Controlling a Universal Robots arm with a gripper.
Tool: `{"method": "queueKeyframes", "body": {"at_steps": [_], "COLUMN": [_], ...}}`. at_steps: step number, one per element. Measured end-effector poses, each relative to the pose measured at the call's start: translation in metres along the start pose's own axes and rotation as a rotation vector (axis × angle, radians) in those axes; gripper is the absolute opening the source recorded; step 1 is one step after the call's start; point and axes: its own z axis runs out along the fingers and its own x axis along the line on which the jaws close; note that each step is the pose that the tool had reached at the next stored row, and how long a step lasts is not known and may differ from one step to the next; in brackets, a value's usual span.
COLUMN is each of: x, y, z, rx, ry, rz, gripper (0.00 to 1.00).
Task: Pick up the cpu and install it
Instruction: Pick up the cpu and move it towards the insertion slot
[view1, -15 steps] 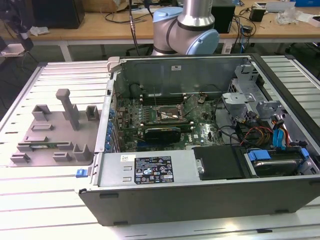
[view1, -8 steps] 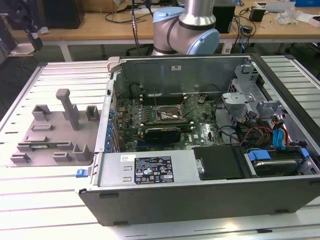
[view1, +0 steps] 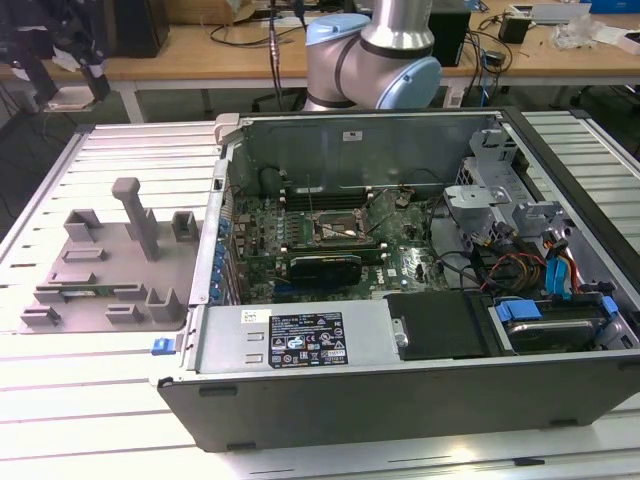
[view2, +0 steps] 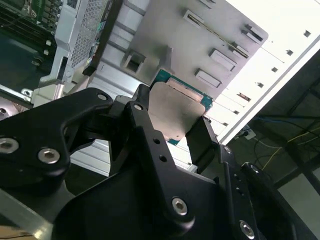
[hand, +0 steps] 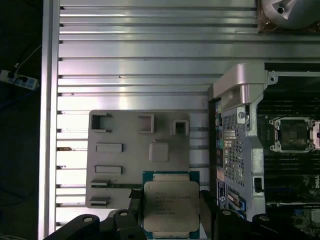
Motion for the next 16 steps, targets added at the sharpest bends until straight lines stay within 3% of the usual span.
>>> {"method": "queueKeyframes", "body": {"at_steps": [10, 12, 16], "x": [-0.0254, -0.0369, -0.0468], "y": [0.0002, 0.0003, 0.0004], "z": [0.0011, 0.0017, 0.0022], "rx": [0.0000, -0.0001, 0.0000], "ry": [0.0000, -0.0002, 0.0000], "rz": [0.000, 0.000, 0.000], "gripper": [0.54, 0.54, 0.54]}}
